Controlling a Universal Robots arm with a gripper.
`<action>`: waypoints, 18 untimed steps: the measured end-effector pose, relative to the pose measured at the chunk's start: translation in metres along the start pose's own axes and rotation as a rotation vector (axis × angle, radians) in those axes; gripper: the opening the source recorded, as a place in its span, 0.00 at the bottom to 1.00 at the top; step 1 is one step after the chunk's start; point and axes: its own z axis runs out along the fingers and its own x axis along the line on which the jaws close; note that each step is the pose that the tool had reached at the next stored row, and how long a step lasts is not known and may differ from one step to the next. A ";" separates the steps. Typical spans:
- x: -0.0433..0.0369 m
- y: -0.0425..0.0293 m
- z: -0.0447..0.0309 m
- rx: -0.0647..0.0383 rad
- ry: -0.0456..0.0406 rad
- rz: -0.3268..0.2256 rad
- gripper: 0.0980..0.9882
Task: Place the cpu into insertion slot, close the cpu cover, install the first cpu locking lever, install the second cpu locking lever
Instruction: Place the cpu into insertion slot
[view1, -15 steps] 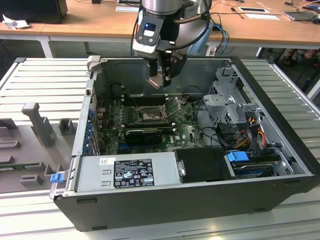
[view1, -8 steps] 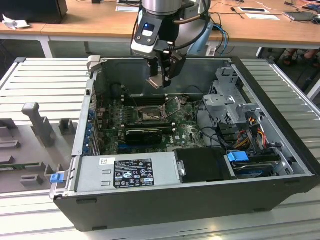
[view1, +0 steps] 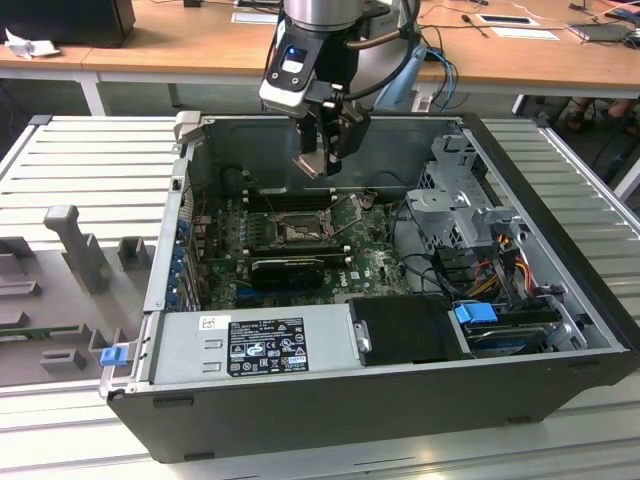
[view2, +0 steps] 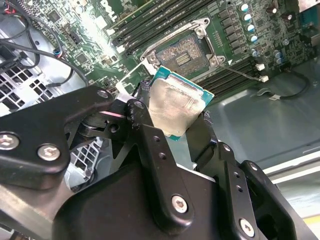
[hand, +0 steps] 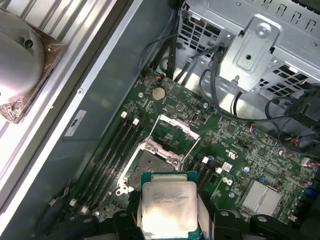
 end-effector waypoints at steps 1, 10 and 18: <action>0.0000 0.0000 0.0001 0.000 -0.0004 0.004 0.49; -0.0001 -0.0002 0.0028 -0.002 -0.0117 0.125 0.49; -0.0002 -0.0008 0.0094 -0.004 -0.0168 0.185 0.49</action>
